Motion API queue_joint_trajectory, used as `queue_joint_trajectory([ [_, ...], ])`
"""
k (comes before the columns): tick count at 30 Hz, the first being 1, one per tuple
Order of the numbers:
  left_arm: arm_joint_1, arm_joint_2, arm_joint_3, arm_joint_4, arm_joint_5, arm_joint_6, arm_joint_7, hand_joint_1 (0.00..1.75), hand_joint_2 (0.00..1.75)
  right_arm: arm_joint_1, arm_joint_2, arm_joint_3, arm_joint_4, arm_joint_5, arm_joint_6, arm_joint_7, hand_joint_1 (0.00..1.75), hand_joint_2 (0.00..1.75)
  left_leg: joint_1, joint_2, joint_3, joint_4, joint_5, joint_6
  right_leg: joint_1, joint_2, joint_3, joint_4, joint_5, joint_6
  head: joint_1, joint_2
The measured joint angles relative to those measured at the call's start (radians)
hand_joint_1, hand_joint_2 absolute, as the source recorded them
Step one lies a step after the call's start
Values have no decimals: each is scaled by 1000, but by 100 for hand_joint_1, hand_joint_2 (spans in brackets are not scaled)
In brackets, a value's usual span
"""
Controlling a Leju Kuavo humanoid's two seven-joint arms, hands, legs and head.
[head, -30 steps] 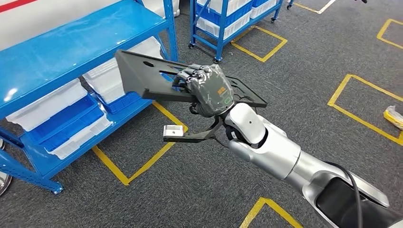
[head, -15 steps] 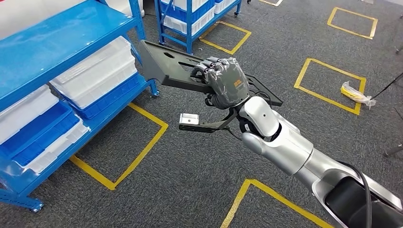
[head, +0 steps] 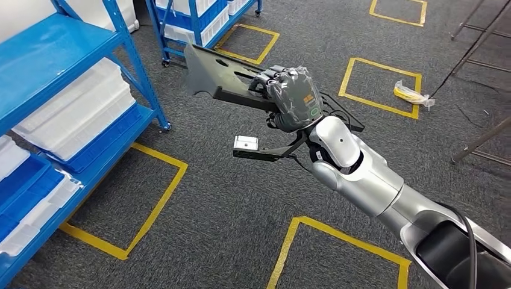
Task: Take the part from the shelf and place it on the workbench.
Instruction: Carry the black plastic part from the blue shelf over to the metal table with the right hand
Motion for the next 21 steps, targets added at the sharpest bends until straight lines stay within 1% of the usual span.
queue_joint_trajectory([
  [1, -1, 0, 0, 0, -2, 0, 0, 0, 175, -1, 0, 0, 0, 0, 0, 0, 175, 175, 3, -16, 33, -61, 27, -4, -3, 12, -6, 13, -6, 6, 0, 0],
  [2, -1, -1, 0, 0, -4, 0, -1, 0, 175, -2, 0, 0, 0, 0, 0, 0, 175, 175, 5, -34, 58, -109, 44, -6, -5, 25, -15, 27, -11, 13, 0, 0],
  [3, -1, -1, 1, 0, -5, 0, -1, 0, 175, -4, 0, 0, 0, 0, 0, 0, 175, 175, 7, -48, 73, -138, 44, -5, -7, 38, -25, 42, -15, 19, 0, 0],
  [4, -2, -2, 2, 0, -7, 0, 0, 0, 175, -4, 0, 0, 0, 0, 0, 0, 175, 175, 5, -55, 78, -145, 35, -2, -7, 50, -36, 52, -15, 24, 0, 0],
  [5, -4, -2, 4, 0, -9, 0, 1, 0, 175, -5, -1, -1, 1, 0, 1, 0, 175, 175, 4, -49, 75, -147, 32, 4, -8, 62, -43, 59, -13, 28, 0, 0],
  [6, -7, -2, 7, 0, -10, 0, 2, 0, 175, -4, -2, -1, 1, 0, 1, 0, 175, 175, 5, -38, 75, -151, 30, 10, -9, 67, -49, 64, -14, 32, 0, 0],
  [7, -10, -2, 9, 0, -10, 0, 2, 0, 175, -4, -3, -1, 2, 0, 2, 0, 175, 175, 4, -27, 75, -153, 32, 17, -9, 55, -56, 74, -20, 37, 1, 0],
  [8, -12, -1, 11, 0, -11, 0, 2, 0, 175, -5, -5, -1, 3, -1, 3, 0, 175, 175, 5, -15, 75, -156, 34, 24, -10, 32, -69, 102, -39, 42, 1, 0],
  [9, -11, -1, 13, 0, -12, -1, 0, 0, 175, -5, -6, -1, 4, -1, 3, 0, 175, 175, 4, -3, 75, -159, 37, 29, -11, 3, -89, 145, -66, 47, 2, 0],
  [10, -10, 0, 15, 0, -13, -2, -1, 0, 175, -4, -7, -1, 4, -1, 3, -1, 175, 175, 2, 7, 75, -160, 38, 32, -13, -22, -118, 209, -99, 52, 2, 0],
  [11, -8, 0, 17, 0, -15, -3, -1, 0, 175, -2, -8, -1, 4, -2, 3, -1, 175, 175, 1, 20, 74, -160, 38, 33, -17, -36, -149, 277, -128, 56, 2, 0],
  [12, -7, 1, 18, 0, -16, -3, -1, 0, 175, 1, -8, -1, 5, -2, 3, -1, 175, 175, -1, 31, 74, -160, 38, 33, -20, -40, -171, 326, -144, 59, 2, 0],
  [13, -7, 1, 18, 0, -17, -3, -1, 0, 175, 4, -10, -1, 6, -3, 4, -1, 175, 175, -2, 43, 74, -160, 38, 33, -23, -42, -179, 346, -142, 60, 2, 0],
  [14, -8, 1, 18, 0, -18, -3, -1, 0, 175, 5, -11, -1, 7, -3, 4, -2, 175, 175, -2, 54, 75, -160, 38, 33, -25, -45, -166, 323, -121, 60, 2, 0],
  [15, -8, 1, 19, 0, -18, -3, -1, 0, 175, 6, -12, -1, 7, -3, 4, -2, 175, 175, -3, 65, 77, -160, 37, 32, -25, -52, -133, 262, -87, 58, 2, 0],
  [16, -9, 1, 19, 0, -18, -3, -1, 0, 175, 5, -13, -1, 8, -3, 4, -2, 175, 175, -3, 75, 80, -161, 35, 30, -23, -70, -93, 188, -59, 57, 2, 0],
  [17, -9, 2, 19, 0, -18, -3, -1, 0, 175, 4, -13, -1, 8, -3, 5, -2, 175, 175, -5, 85, 82, -161, 33, 28, -16, -89, -60, 123, -39, 55, 2, 0],
  [18, -9, 2, 20, 0, -18, -2, 0, 0, 175, 2, -13, -2, 8, -3, 6, -2, 175, 175, -7, 95, 83, -162, 32, 24, -10, -104, -39, 80, -30, 53, 2, 0],
  [19, -10, 1, 21, 0, -18, -2, 1, 0, 175, 2, -13, -2, 8, -3, 7, -2, 175, 175, -8, 104, 85, -163, 31, 21, -2, -111, -32, 61, -32, 50, 2, 0],
  [20, -11, 0, 22, 0, -19, -1, 2, 0, 175, 1, -14, -2, 8, -3, 8, -2, 175, 175, -9, 115, 86, -165, 32, 17, 3, -104, -33, 56, -31, 46, 2, 0],
  [21, -14, -1, 24, 0, -20, 0, 3, 0, 175, 0, -15, -2, 8, -4, 10, -1, 175, 175, -7, 122, 88, -167, 30, 12, 3, -93, -33, 52, -28, 39, 2, 0],
])
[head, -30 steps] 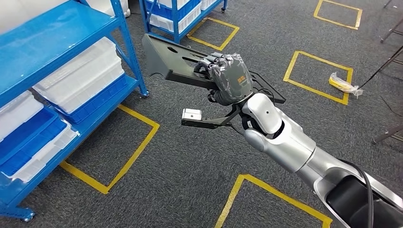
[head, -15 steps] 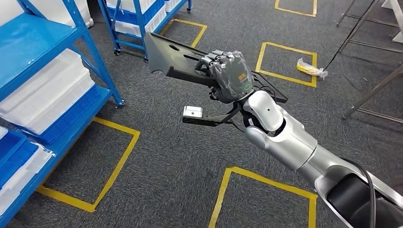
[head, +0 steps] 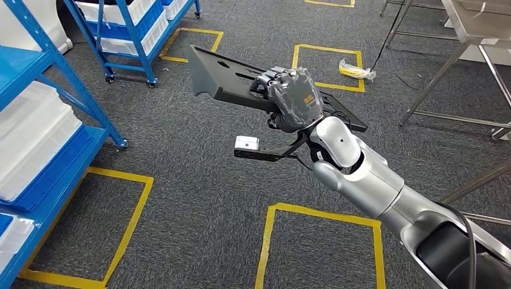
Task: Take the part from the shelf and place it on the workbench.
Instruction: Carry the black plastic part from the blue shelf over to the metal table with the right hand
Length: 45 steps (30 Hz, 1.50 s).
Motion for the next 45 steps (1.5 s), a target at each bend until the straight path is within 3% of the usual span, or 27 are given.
queue_joint_trajectory([
  [2, -6, -4, 1, 0, -3, 0, 1, 0, 175, -6, -2, -1, 0, -1, 1, 0, 175, 175, 6, -33, -8, 25, -23, -6, -2, 20, 5, -13, 9, -16, 0, 0],
  [4, -6, -5, 2, 0, -7, 1, 1, 0, 175, -12, -2, 0, 0, -2, 1, 0, 175, 175, 6, -91, -53, 124, -79, -4, -3, 39, 8, -20, 14, -30, 0, 0],
  [6, -2, -6, 2, 0, -11, 2, 1, 0, 175, -11, -2, 0, 0, -1, 1, 0, 175, 175, 1, -111, -117, 252, -126, -1, 1, 64, 7, -19, 15, -35, 0, 0],
  [7, 0, -6, 3, 0, -12, 2, 1, 0, 175, -10, -2, 1, 1, 0, 1, 0, 175, 175, -2, -113, -136, 284, -126, 1, 4, 78, 7, -17, 15, -36, 0, 0],
  [8, 0, -6, 3, 0, -13, 2, 0, 0, 175, -9, -2, 1, 1, 0, 1, 0, 175, 175, -4, -115, -137, 275, -104, 4, 6, 92, 7, -15, 14, -36, 0, 0],
  [9, 1, -5, 4, 0, -14, 1, -1, 0, 175, -8, -2, 1, 1, 0, 0, 0, 175, 175, -5, -121, -121, 230, -67, 9, 7, 106, 8, -12, 13, -37, 0, 0],
  [11, 1, -3, 4, 0, -14, 1, -1, 0, 175, -10, -2, 0, 1, 0, 0, 0, 175, 175, -6, -160, -70, 100, 4, 20, 9, 132, 4, -1, 10, -36, 0, 0],
  [13, 1, -2, 8, 0, -14, 7, 5, 0, 175, -12, -2, 0, 2, 0, 1, 0, 175, 175, -6, -192, -38, 26, 21, 24, 5, 156, -8, 9, 9, -30, 0, 0],
  [15, -3, -2, 13, 0, -12, 14, 15, 0, 175, -14, -1, 0, 4, 0, 3, 0, 175, 175, -8, -181, -30, 9, 18, 26, -1, 181, -19, 9, 15, -19, 0, 0],
  [16, -6, -2, 16, 0, -12, 16, 16, 0, 175, -14, -3, -1, 5, 0, 3, 0, 175, 175, -8, -169, -26, 0, 22, 30, -2, 175, -22, 11, 13, -12, 0, 0],
  [18, -8, -3, 18, 0, -13, 14, 14, 0, 175, -16, -5, -2, 6, 0, 2, 0, 175, 175, -4, -142, -14, -19, 30, 38, -1, 126, -42, 53, -16, 0, 0, 0],
  [20, -5, -3, 20, 0, -15, 11, 11, 0, 175, -15, -6, -2, 7, 1, 1, 0, 175, 175, -3, -116, -8, -27, 32, 41, -10, 69, -96, 165, -72, 15, 0, 0],
  [22, -2, -2, 21, 0, -19, 7, 8, 0, 175, -11, -8, -2, 8, 1, 0, 0, 175, 175, -1, -89, -7, -28, 30, 39, -26, 54, -146, 256, -96, 30, 0, 0],
  [23, -1, -2, 21, 0, -21, 4, 5, 0, 175, -8, -10, -2, 9, 1, 0, 0, 175, 175, 1, -76, -6, -28, 27, 36, -34, 50, -149, 254, -83, 36, 0, 0],
  [24, -1, -2, 22, 0, -22, 2, 4, 0, 175, -6, -12, -2, 9, 1, 0, 0, 175, 175, 3, -64, -3, -27, 25, 33, -41, 43, -131, 215, -55, 42, 0, 0],
  [26, -1, -1, 23, 0, -24, 1, 2, 0, 175, -5, -15, -2, 9, 1, 0, 0, 175, 175, 6, -44, 4, -26, 17, 21, -42, 7, -64, 84, 5, 51, 0, 0],
  [28, 0, 1, 24, 0, -24, 1, 3, 0, 175, -5, -16, -2, 9, 1, -1, 0, 175, 175, 3, -25, 12, -25, 9, 6, -32, -22, -24, 6, 23, 44, 0, 0],
  [31, -5, -1, 26, 0, -24, 4, 6, 0, 175, -6, -20, -2, 8, 1, -1, 0, 175, 175, 6, 1, 23, -27, 0, -15, -21, 0, -21, -5, 18, 15, 0, 0],
  [32, -8, -2, 27, 0, -24, 5, 8, 0, 175, -9, -21, -3, 8, 0, 0, 0, 175, 175, 10, -9, 24, -19, -11, -18, -22, 11, -17, -9, 18, 5, 0, 0],
  [34, -11, -6, 27, 0, -25, 6, 10, 0, 175, -18, -20, -4, 7, 1, 1, 1, 175, 175, 13, -57, -9, 58, -56, -17, -21, 31, -7, -17, 20, -13, 0, 0],
  [36, -9, -8, 29, 0, -26, 8, 12, 0, 175, -21, -16, -4, 8, 2, 2, 2, 175, 175, 8, -101, -83, 197, -110, -9, -13, 53, -4, -17, 18, -25, 0, 0],
  [37, -8, -8, 29, 0, -28, 8, 13, 0, 175, -20, -15, -3, 8, 2, 2, 1, 175, 175, 3, -108, -120, 254, -121, -4, -8, 67, -2, -16, 17, -29, 0, 0],
  [38, -7, -8, 29, 0, -30, 7, 13, 0, 175, -18, -14, -3, 8, 2, 2, 1, 175, 175, -1, -112, -144, 279, -112, 1, -3, 81, 0, -15, 14, -32, 0, 0],
  [40, -5, -8, 30, 0, -33, 4, 11, 0, 175, -16, -14, -2, 8, 2, 2, 1, 175, 175, -9, -122, -138, 215, -38, 16, 3, 110, 6, -10, 8, -37, 0, 0],
  [42, -4, -6, 31, 0, -33, 3, 9, 0, 175, -17, -14, -2, 9, 2, 2, 1, 175, 175, -14, -161, -93, 89, 34, 28, 5, 136, 9, -4, 1, -36, 0, 0],
  [44, -2, -3, 36, 0, -32, 7, 13, 0, 175, -19, -14, -1, 9, 2, 2, 1, 175, 175, -16, -187, -63, 20, 44, 31, 2, 158, 2, 2, -1, -30, 0, 0],
  [45, -2, -3, 39, 0, -32, 11, 16, 0, 175, -19, -13, -1, 10, 2, 3, 1, 175, 175, -16, -183, -57, 10, 38, 30, -1, 170, -2, 1, 1, -26, 0, 0],
])
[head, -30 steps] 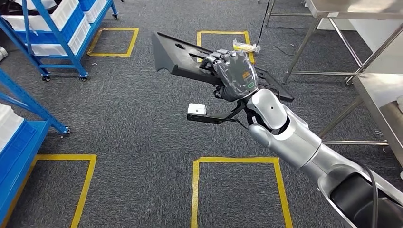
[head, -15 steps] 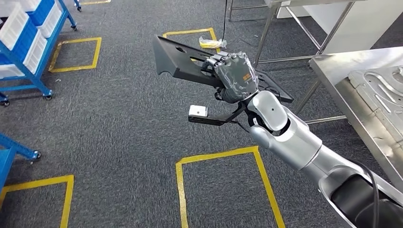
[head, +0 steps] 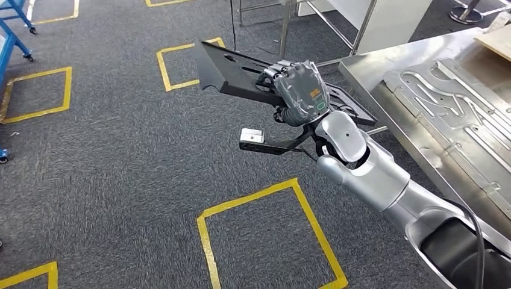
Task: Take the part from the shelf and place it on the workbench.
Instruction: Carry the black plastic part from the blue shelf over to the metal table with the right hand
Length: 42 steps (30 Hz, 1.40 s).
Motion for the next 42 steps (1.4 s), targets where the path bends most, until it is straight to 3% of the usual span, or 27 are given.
queue_joint_trajectory([
  [2, -3, -1, 4, 0, 0, 6, 7, 0, 175, -1, 1, 0, 3, 0, 1, 0, 175, 175, 2, 20, 12, -19, 0, 2, -3, 10, -3, -3, 0, 10, 0, 0],
  [5, -9, -6, 5, 0, -1, 2, 3, 0, 175, -10, 1, 0, 6, 0, 0, -1, 175, 175, 6, 51, 33, -48, 4, 9, 3, -60, -40, 73, -43, 24, 1, 0],
  [7, -5, -6, 5, 0, -3, -3, -5, 0, 175, -8, 0, 0, 7, 0, -2, -2, 175, 175, 6, 73, 46, -52, -5, 11, -5, -99, -107, 194, -83, 33, 0, 0],
  [8, -2, -6, 6, 0, -4, -4, -6, 0, 175, -3, -1, 0, 7, 0, -2, -3, 175, 175, 7, 85, 53, -51, -12, 10, -12, -108, -134, 234, -85, 37, 1, 0],
  [9, 0, -6, 6, 0, -6, -4, -6, 0, 175, 1, -2, 0, 9, 0, -2, -3, 175, 175, 9, 98, 64, -51, -20, 7, -20, -116, -147, 244, -69, 43, 1, 0],
  [11, 1, -7, 6, 0, -9, -4, -3, 0, 175, 3, -2, 0, 12, 0, -1, -3, 175, 175, 13, 122, 87, -51, -38, -3, -31, -141, -109, 137, 10, 52, 1, 0],
  [12, 1, -7, 6, 0, -12, -4, -2, 0, 175, 1, -2, 1, 13, 0, -1, -3, 175, 175, 14, 132, 97, -52, -46, -9, -28, -165, -80, 73, 39, 56, 1, 0],
  [14, 0, -6, 7, 0, -13, -3, -2, 0, 175, -2, -2, 1, 13, 0, -1, -3, 175, 175, 12, 153, 113, -53, -62, -23, -17, -197, -42, -4, 50, 50, 1, 0],
  [15, -2, -5, 8, 0, -14, -2, -1, 0, 175, -4, -2, 2, 14, 0, 0, -3, 175, 175, 10, 164, 119, -56, -68, -29, -10, -197, -37, -8, 39, 42, 1, 0],
  [17, -9, -6, 11, 0, -16, -1, 1, 0, 175, -8, -3, 1, 13, 0, 0, 0, 175, 175, 12, 180, 135, -58, -83, -42, -9, -172, -27, -13, 27, 24, 0, 0],
  [19, -13, -7, 14, 0, -20, -5, -4, 0, 175, -13, -5, 0, 12, -1, 0, 2, 175, 175, 18, 141, 124, -8, -109, -46, -12, -148, -5, -18, 16, 6, 0, 0],
  [21, -9, -6, 14, 0, -22, -10, -11, 0, 175, -14, -6, 0, 12, 0, -1, 2, 175, 175, 20, 87, 47, 130, -153, -44, -10, -124, 18, -21, 2, -9, 0, 0],
  [23, -3, -5, 14, 0, -24, -11, -14, 0, 175, -9, -7, 1, 12, 0, -2, 0, 175, 175, 17, 73, -53, 257, -170, -43, -6, -96, 38, -21, -15, -15, 0, 0],
  [24, -1, -5, 14, 0, -25, -10, -13, 0, 175, -6, -7, 2, 12, 0, -1, -1, 175, 175, 15, 71, -86, 273, -148, -41, -4, -81, 50, -20, -24, -16, 0, 0],
  [25, 1, -5, 14, 0, -25, -8, -11, 0, 175, -5, -7, 2, 12, 0, -1, -1, 175, 175, 13, 69, -98, 246, -102, -38, -4, -66, 64, -20, -34, -16, 0, 0],
  [27, 2, -3, 15, 0, -26, -5, -8, 0, 175, -5, -7, 2, 13, -1, 3, -1, 175, 175, 11, 42, -78, 116, 14, -29, -4, -38, 91, -21, -57, -12, 0, 0],
  [28, 4, -1, 15, 0, -28, -4, -9, 0, 175, -7, -7, 2, 14, -1, 6, -1, 175, 175, 10, 24, -59, 57, 48, -25, -5, -24, 100, -22, -67, -8, 0, 0],
  [29, 5, 2, 15, 0, -30, -4, -9, 0, 175, -9, -7, 3, 15, -1, 10, -1, 175, 175, 9, 10, -42, 16, 58, -21, -8, -12, 103, -23, -74, -2, 0, 0],
  [30, 5, 5, 15, 0, -33, -5, -10, 0, 175, -10, -7, 3, 16, -1, 14, -1, 175, 175, 7, 3, -30, 0, 48, -18, -10, -1, 105, -24, -76, 4, 0, 0],
  [32, 4, 9, 15, 0, -38, -5, -11, 0, 175, -13, -8, 3, 17, -1, 21, 1, 175, 175, 6, 21, -4, -31, 32, -11, -13, 10, 103, -17, -66, 15, 0, 0],
  [33, 3, 9, 15, 0, -39, -5, -11, 0, 175, -16, -9, 2, 19, 0, 25, 3, 175, 175, 7, 31, 11, -46, 30, -7, -12, -6, 96, 1, -57, 20, 0, 0],
  [35, 2, 8, 17, 0, -41, -6, -14, 0, 175, -30, -10, 1, 23, 3, 32, 6, 175, 175, 9, 50, 44, -75, 25, -2, -8, -61, 43, 84, -51, 26, 0, 0],
  [36, 2, 7, 18, 0, -43, -6, -16, 0, 175, -36, -10, 1, 26, 6, 35, 6, 175, 175, 8, 60, 59, -84, 20, -1, -8, -90, 3, 140, -61, 29, 1, 0],
  [38, 5, 8, 20, 0, -47, -8, -20, 0, 175, -40, -12, 3, 33, 11, 37, 6, 175, 175, 10, 79, 90, -93, 1, 0, -13, -109, -74, 221, -111, 34, 1, 0],
  [40, 7, 8, 21, 0, -52, -8, -22, 0, 175, -39, -16, 3, 43, 14, 42, 7, 175, 175, 13, 98, 128, -96, -27, -3, -22, -115, -110, 207, -133, 43, 1, 0],
  [41, 7, 8, 21, 0, -56, -7, -22, 0, 175, -41, -17, 3, 47, 15, 46, 7, 175, 175, 15, 108, 150, -96, -44, -7, -27, -123, -111, 163, -110, 48, 0, 0],
  [42, 7, 9, 21, 0, -61, -7, -24, 0, 175, -44, -18, 4, 52, 17, 51, 7, 175, 175, 16, 118, 168, -96, -61, -12, -30, -144, -105, 102, -55, 52, 1, 0],
])
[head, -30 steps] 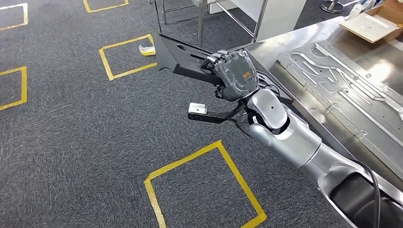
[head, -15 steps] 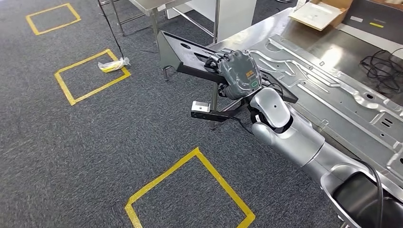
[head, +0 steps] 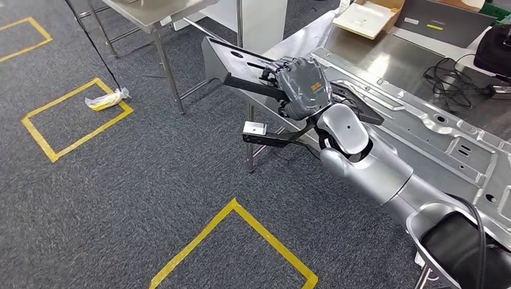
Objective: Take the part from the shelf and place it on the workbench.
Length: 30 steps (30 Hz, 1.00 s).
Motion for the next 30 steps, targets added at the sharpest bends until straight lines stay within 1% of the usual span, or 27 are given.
queue_joint_trajectory([
  [1, 0, 1, 0, 0, -5, 0, -3, 0, 175, -5, 0, 2, 6, 2, 4, 0, 175, 175, 0, 11, 20, 3, -18, -6, 1, -28, 4, -55, 67, 1, -1, 0],
  [2, -1, 4, 0, 0, -10, -1, -6, 0, 175, -10, 0, 6, 12, 4, 9, 0, 175, 175, -2, 22, 34, 4, -34, -13, 5, -47, 8, -94, 120, -3, -1, 0],
  [3, -2, 8, 0, 0, -15, -2, -10, 0, 175, -14, 0, 10, 16, 6, 13, 0, 175, 175, -3, 32, 46, 2, -46, -20, 9, -58, 10, -114, 157, -10, -1, 0],
  [4, -5, 12, 0, 0, -21, -3, -13, 0, 175, -21, 1, 13, 19, 8, 18, 0, 175, 175, -3, 40, 55, 8, -51, -27, 13, -53, 10, -116, 163, -19, -2, 0],
  [5, -8, 15, 0, 0, -26, -3, -16, 0, 175, -31, 2, 15, 21, 10, 25, 3, 175, 175, -2, 45, 52, 23, -45, -35, 14, -35, 16, -114, 155, -28, -2, 0],
  [6, -12, 16, 0, 0, -32, -3, -19, 0, 175, -45, 2, 15, 22, 13, 32, 6, 175, 175, 2, 38, 37, 60, -30, -39, 12, -21, 23, -115, 148, -36, -1, 0],
  [7, -16, 16, 0, 0, -37, -3, -23, 0, 175, -61, 3, 15, 24, 15, 41, 11, 175, 175, 5, 20, 4, 121, -13, -42, 11, -8, 32, -118, 140, -43, -2, 0],
  [8, -17, 16, 0, 0, -41, -4, -27, 0, 175, -77, 4, 16, 27, 18, 49, 14, 175, 175, 8, -2, -40, 191, -5, -43, 10, 5, 43, -120, 132, -50, -2, 0],
  [9, -17, 17, 0, 0, -44, -4, -29, 0, 175, -88, 4, 18, 31, 20, 57, 16, 175, 175, 9, -25, -89, 260, -16, -43, 9, 17, 55, -122, 123, -55, -1, 0],
  [10, -15, 18, 0, 0, -45, -3, -30, 0, 175, -95, 5, 21, 35, 20, 63, 17, 175, 175, 8, -38, -136, 314, -50, -42, 10, 30, 69, -124, 113, -59, -2, 0],
  [11, -12, 20, 0, 0, -45, -1, -28, 0, 175, -98, 6, 24, 41, 21, 68, 17, 175, 175, 5, -43, -176, 345, -98, -41, 10, 44, 84, -124, 101, -61, -2, 0],
  [12, -9, 21, 0, 0, -45, 1, -27, 0, 175, -99, 6, 27, 47, 20, 71, 17, 175, 175, 2, -45, -205, 353, -146, -39, 11, 58, 100, -124, 89, -63, -2, 0],
  [13, -7, 22, 0, 0, -45, 3, -25, 0, 175, -99, 7, 30, 54, 20, 73, 17, 175, 175, -1, -45, -225, 337, -175, -36, 11, 72, 116, -124, 77, -63, -2, 0],
  [14, -6, 23, 0, 0, -45, 4, -23, 0, 175, -99, 8, 32, 61, 19, 73, 17, 175, 175, -5, -49, -234, 299, -171, -31, 11, 86, 132, -124, 65, -62, -2, 0],
  [15, -5, 24, 0, 0, -45, 4, -24, 0, 175, -99, 8, 33, 67, 19, 73, 17, 175, 175, -8, -57, -236, 245, -130, -23, 12, 98, 145, -124, 54, -61, -2, 0],
  [17, 4, 32, 0, 0, -47, 0, -29, 0, 175, -98, 9, 37, 81, 19, 74, 19, 175, 175, -16, -102, -231, 122, 27, -2, 13, 127, 165, -125, 34, -54, -1, 0],
  [18, 11, 38, 0, 0, -49, -3, -34, 0, 175, -97, 9, 41, 88, 20, 74, 20, 175, 175, -19, -120, -225, 84, 89, 7, 12, 141, 172, -127, 24, -48, -2, 0],
  [19, 16, 45, 0, 0, -51, -6, -37, 0, 175, -96, 7, 44, 94, 20, 74, 23, 175, 175, -21, -129, -218, 60, 126, 13, 12, 154, 176, -125, 20, -43, -1, 0],
  [20, 19, 49, 0, -1, -53, -8, -40, 0, 175, -99, 5, 45, 100, 21, 75, 28, 175, 175, -22, -124, -205, 54, 127, 17, 13, 163, 179, -120, 20, -38, -1, 0],
  [21, 18, 51, 0, -1, -53, -9, -42, 0, 175, -105, 3, 43, 108, 24, 76, 37, 175, 175, -21, -113, -192, 46, 126, 20, 15, 153, 176, -106, 23, -34, -1, 0],
  [23, 16, 51, 0, -1, -50, -10, -41, 0, 175, -127, 1, 39, 142, 34, 86, 53, 175, 175, -19, -96, -164, 34, 118, 27, 20, 93, 141, -37, 30, -26, -1, 0],
  [24, 16, 50, 0, -1, -48, -10, -40, 0, 175, -137, 3, 38, 167, 38, 95, 57, 175, 175, -18, -88, -152, 31, 111, 29, 21, 59, 108, 17, 18, -21, 0, 0],
  [25, 16, 49, 0, -1, -47, -11, -39, 0, 175, -144, 4, 39, 193, 40, 103, 59, 175, 175, -17, -82, -141, 30, 101, 31, 19, 38, 71, 72, -6, -15, 0, 0],
  [27, 18, 48, 0, -1, -47, -13, -40, 0, 175, -148, 6, 39, 239, 40, 110, 58, 175, 175, -13, -73, -117, 30, 79, 31, 11, 29, 11, 140, -65, -3, 0, 0],
  [28, 18, 47, 0, -1, -47, -13, -40, 0, 175, -148, 6, 40, 258, 40, 111, 57, 175, 175, -11, -71, -102, 31, 67, 30, 6, 27, -2, 135, -76, 2, 0, 0],
  [29, 19, 46, 0, -1, -47, -14, -41, 0, 175, -150, 6, 40, 274, 39, 113, 56, 175, 175, -10, -69, -85, 31, 54, 29, 2, 26, -2, 102, -63, 6, 0, 0],
  [30, 19, 45, 0, -1, -47, -14, -41, 0, 175, -152, 7, 40, 290, 39, 119, 57, 175, 175, -10, -68, -67, 32, 39, 27, 0, 24, 8, 45, -23, 7, 0, 0],
])
